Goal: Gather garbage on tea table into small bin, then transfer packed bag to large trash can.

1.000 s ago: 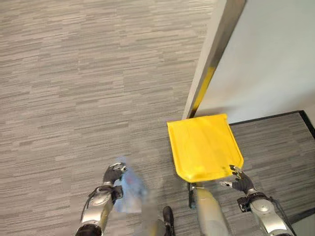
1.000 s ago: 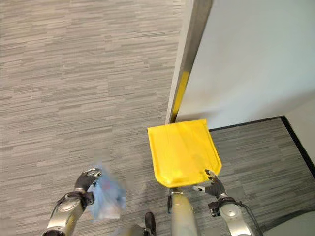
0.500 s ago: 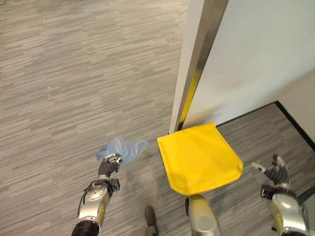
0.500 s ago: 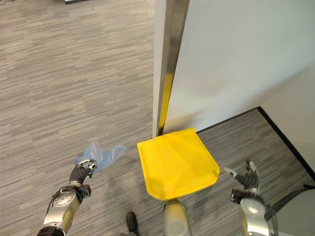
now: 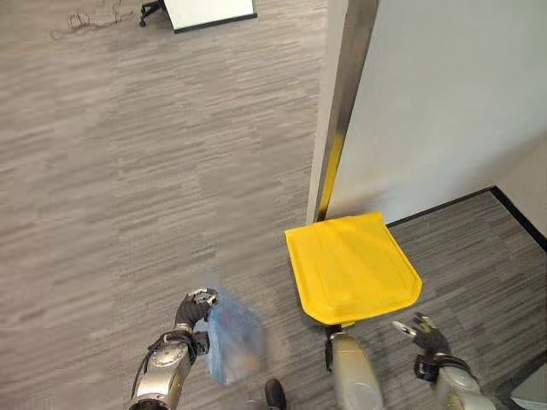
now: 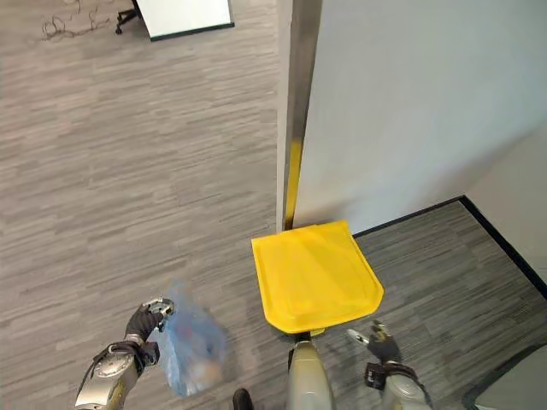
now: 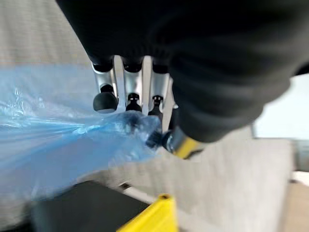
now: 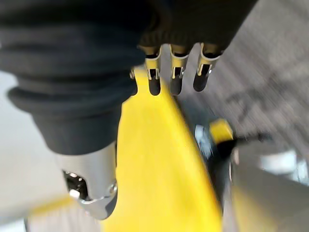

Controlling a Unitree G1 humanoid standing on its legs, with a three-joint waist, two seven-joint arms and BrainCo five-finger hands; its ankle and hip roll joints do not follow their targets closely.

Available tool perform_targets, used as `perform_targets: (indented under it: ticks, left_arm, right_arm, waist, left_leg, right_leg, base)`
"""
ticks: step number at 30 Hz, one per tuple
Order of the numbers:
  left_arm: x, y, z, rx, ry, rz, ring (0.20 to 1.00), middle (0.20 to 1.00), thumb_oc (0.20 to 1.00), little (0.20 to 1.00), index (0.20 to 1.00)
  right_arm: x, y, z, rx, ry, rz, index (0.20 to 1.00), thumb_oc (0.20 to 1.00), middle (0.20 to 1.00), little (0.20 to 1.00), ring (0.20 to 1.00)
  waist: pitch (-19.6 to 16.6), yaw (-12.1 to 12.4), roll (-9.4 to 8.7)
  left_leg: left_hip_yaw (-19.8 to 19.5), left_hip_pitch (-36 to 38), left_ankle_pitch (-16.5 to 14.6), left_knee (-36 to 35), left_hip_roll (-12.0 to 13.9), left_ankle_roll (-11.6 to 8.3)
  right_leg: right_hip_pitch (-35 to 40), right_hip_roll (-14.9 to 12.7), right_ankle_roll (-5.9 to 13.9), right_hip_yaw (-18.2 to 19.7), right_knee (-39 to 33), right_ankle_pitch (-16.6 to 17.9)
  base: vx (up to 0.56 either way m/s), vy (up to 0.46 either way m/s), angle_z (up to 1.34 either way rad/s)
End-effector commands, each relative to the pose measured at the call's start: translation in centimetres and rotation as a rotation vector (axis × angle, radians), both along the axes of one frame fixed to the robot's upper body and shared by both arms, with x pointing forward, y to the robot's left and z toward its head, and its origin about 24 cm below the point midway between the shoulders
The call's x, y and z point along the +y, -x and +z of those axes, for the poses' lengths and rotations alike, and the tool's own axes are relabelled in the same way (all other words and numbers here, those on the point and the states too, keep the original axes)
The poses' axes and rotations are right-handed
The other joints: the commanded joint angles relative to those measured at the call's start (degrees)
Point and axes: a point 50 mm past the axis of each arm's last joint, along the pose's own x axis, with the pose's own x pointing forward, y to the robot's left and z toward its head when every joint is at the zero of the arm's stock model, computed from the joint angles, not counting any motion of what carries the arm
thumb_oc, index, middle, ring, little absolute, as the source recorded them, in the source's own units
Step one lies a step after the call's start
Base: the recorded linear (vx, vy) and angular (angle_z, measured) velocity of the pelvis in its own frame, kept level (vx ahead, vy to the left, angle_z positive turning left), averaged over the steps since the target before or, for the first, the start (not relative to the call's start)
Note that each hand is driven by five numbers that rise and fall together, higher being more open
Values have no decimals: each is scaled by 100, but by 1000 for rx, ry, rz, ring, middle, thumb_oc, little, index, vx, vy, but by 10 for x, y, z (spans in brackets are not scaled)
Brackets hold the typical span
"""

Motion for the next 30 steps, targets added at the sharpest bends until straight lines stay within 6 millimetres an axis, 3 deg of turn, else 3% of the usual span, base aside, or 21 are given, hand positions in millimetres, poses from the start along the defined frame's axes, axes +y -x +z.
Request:
perform_targets:
  ticks: [1, 3, 6, 8, 10, 17, 19, 21, 24, 25, 26, 30]
  left_arm:
    - [6, -15, 27, -152, -29, -34, 200, 200, 200, 200, 200]
    - [1, -16, 26, -151, -22, -43, 200, 200, 200, 200, 200]
    - [-4, -19, 26, -157, -10, -50, 200, 200, 200, 200, 200]
    - [-6, -21, 27, -164, -10, -50, 200, 200, 200, 200, 200]
    - [-6, -22, 27, -165, -12, -48, 200, 200, 200, 200, 200]
    - [5, -12, 28, -164, -47, -13, 200, 200, 200, 200, 200]
    - [7, -10, 28, -168, -58, -4, 200, 200, 200, 200, 200]
    - [6, -10, 28, -171, -58, -3, 200, 200, 200, 200, 200]
    - [7, -10, 27, -168, -53, 1, 200, 200, 200, 200, 200]
    - [7, -11, 28, -169, -50, 8, 200, 200, 200, 200, 200]
    - [7, -11, 28, -169, -50, 8, 200, 200, 200, 200, 200]
    - [10, -12, 28, -160, -52, 18, 200, 200, 200, 200, 200]
  right_arm:
    - [25, -31, 21, -154, -144, 33, 1000, 1000, 1000, 1000, 1000]
    - [43, -45, 33, -226, -227, 53, 1000, 1000, 1000, 1000, 1000]
    - [52, -61, 49, -300, -250, 69, 1000, 1000, 1000, 1000, 1000]
    - [53, -77, 71, -390, -184, 108, 1000, 1000, 1000, 1000, 1000]
    - [50, -79, 75, -409, -156, 108, 1000, 1000, 1000, 1000, 1000]
    - [12, -76, 110, -561, 104, 44, 1000, 1000, 1000, 1000, 1000]
    - [-8, -74, 134, -663, 229, -25, 1000, 1000, 1000, 1000, 1000]
    - [-20, -71, 140, -677, 310, -64, 1000, 1000, 1000, 1000, 1000]
    - [-26, -68, 135, -641, 344, -79, 1000, 1000, 1000, 1000, 1000]
    - [-32, -62, 111, -503, 380, -79, 1000, 1000, 1000, 1000, 1000]
    - [-32, -62, 111, -503, 380, -79, 1000, 1000, 1000, 1000, 1000]
    - [-41, -43, 66, -280, 360, -126, 1000, 1000, 1000, 1000, 1000]
  waist:
    - [-137, 189, -122]
    - [-163, 243, -85]
    - [-181, 290, -61]
    - [-196, 322, -58]
    - [-201, 321, -57]
    - [-287, 250, -84]
    - [-296, 179, -101]
    - [-304, 145, -125]
    - [-300, 130, -149]
    - [-276, 123, -216]
    - [-274, 122, -217]
    - [-239, 153, -273]
  left_leg:
    - [-55, 1144, -1269, 40, -416, -268]
    - [-78, 1145, -1268, 46, -423, -263]
    - [-101, 1130, -1267, 65, -424, -259]
    - [-116, 1133, -1258, 61, -416, -257]
    - [-111, 1134, -1257, 58, -414, -255]
    - [-57, 1210, -1233, -76, -391, -239]
    - [-14, 1242, -1246, -88, -373, -225]
    - [17, 1260, -1237, -107, -365, -224]
    - [29, 1276, -1219, -126, -359, -229]
    - [43, 1298, -1186, -183, -353, -243]
    - [43, 1300, -1184, -185, -354, -243]
    - [13, 1304, -1199, -196, -343, -243]
  right_leg:
    - [-47, 183, 341, -278, -1630, 1550]
    - [-35, 169, 330, -301, -1636, 1553]
    - [-27, 161, 326, -329, -1639, 1554]
    - [-18, 156, 328, -340, -1657, 1563]
    - [-16, 158, 330, -342, -1662, 1564]
    - [15, 217, 358, -380, -1725, 1579]
    - [26, 244, 370, -379, -1731, 1575]
    - [42, 266, 376, -388, -1750, 1575]
    - [61, 272, 378, -392, -1769, 1582]
    - [60, 271, 375, -402, -1804, 1598]
    - [62, 271, 375, -402, -1805, 1599]
    - [68, 235, 349, -440, -1793, 1609]
  base:
    - [23, -20, 8]
    - [16, -14, 38]
    - [12, -13, 35]
    - [8, -15, 13]
    - [1, -3, 2]
    - [12, -7, -2]
    - [-6, 10, -8]
    - [-8, 3, -10]
    - [-20, -7, -11]
    - [-36, -13, -3]
    - [-34, -21, 0]
    - [0, 0, 0]
